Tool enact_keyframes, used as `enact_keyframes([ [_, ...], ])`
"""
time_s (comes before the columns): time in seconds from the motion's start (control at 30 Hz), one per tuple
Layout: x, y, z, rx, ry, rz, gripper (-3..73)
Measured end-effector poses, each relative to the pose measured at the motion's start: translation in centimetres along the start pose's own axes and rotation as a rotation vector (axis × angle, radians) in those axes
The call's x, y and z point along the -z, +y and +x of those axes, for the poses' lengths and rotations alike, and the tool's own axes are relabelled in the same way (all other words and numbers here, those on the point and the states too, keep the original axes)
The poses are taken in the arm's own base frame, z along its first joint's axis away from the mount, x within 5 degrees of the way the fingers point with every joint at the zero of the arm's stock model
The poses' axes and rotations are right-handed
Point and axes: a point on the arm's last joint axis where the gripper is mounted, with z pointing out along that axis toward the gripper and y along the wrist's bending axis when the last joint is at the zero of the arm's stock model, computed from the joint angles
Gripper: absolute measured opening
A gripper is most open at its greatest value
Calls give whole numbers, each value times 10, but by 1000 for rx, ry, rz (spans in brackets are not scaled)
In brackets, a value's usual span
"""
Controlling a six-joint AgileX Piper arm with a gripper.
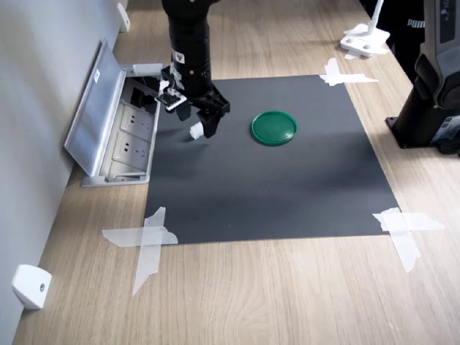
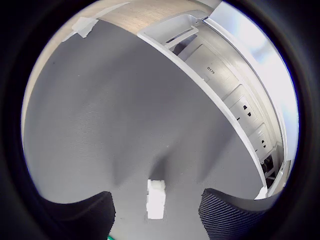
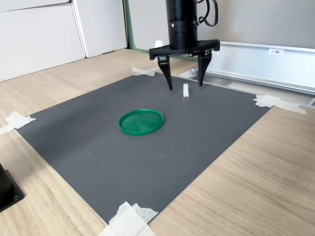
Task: Grasp a white terminal and put it on the green lid.
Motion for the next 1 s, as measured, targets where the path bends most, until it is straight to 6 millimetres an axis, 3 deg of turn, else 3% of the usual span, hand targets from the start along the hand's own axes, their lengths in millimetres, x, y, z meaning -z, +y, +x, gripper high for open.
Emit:
enact_keyframes([
  [0.43, -10, 0, -1, 2, 5, -6, 697],
  [0.7, -20, 1, 0, 2, 25, -27, 623],
  [0.8, -20, 2, 0, 7, 25, -30, 510],
  [1.0, -20, 2, 0, 9, 25, -30, 106],
])
